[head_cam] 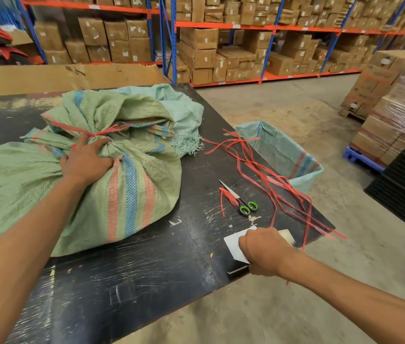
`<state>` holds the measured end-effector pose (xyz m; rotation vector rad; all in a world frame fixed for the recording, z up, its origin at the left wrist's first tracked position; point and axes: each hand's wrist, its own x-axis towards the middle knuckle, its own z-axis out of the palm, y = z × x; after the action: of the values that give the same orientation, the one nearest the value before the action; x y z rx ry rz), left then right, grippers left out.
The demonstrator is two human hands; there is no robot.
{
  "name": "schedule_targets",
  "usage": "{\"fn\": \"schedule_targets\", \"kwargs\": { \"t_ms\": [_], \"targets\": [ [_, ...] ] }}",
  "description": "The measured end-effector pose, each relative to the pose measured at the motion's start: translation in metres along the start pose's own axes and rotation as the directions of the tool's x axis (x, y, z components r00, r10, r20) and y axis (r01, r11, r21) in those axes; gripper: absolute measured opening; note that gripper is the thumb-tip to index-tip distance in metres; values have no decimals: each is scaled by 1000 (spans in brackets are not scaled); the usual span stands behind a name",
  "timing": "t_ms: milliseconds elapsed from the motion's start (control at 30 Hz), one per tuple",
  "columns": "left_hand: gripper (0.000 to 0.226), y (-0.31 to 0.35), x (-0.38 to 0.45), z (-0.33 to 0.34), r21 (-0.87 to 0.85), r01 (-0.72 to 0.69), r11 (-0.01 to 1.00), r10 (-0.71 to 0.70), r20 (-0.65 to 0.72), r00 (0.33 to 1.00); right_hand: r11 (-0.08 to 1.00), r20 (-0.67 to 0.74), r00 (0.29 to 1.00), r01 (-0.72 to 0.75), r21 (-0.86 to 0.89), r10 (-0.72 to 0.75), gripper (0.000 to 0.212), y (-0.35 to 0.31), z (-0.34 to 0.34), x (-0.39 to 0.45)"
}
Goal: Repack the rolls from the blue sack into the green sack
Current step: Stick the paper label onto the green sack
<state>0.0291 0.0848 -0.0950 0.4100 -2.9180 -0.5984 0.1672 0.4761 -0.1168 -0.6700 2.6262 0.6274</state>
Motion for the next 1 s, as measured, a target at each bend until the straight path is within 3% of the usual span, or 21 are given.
{"fn": "schedule_targets", "kwargs": {
  "t_ms": [267, 433, 633, 700, 833, 1000],
  "targets": [
    [62, 1, -1, -3, -19, 1, 1000, -1, 8, 1000, 994, 30, 999, 18, 105, -21, 34, 17, -20, 4],
    [62, 1, -2, -4, -40, -1, 999, 1, -1, 1000, 980, 54, 997, 45, 194, -57, 18, 31, -30, 5],
    [60, -3, 1, -4, -64, 0, 998, 0, -5, 1000, 961, 103, 990, 70, 267, -101, 16, 41, -41, 8],
    [59, -3, 2, -3, -74, 8, 997, -9, -4, 1000, 940, 71, 990, 95, 328, -124, 9, 47, -52, 3],
    [59, -1, 2, -4, -59, 21, 998, -21, 7, 1000, 946, -76, 995, 79, 315, -57, 26, 86, -104, -1],
    [61, -2, -3, -4, -68, -10, 998, 9, -14, 1000, 884, -153, 986, 127, 451, -64, 17, 94, -112, 20]
  ]
}}
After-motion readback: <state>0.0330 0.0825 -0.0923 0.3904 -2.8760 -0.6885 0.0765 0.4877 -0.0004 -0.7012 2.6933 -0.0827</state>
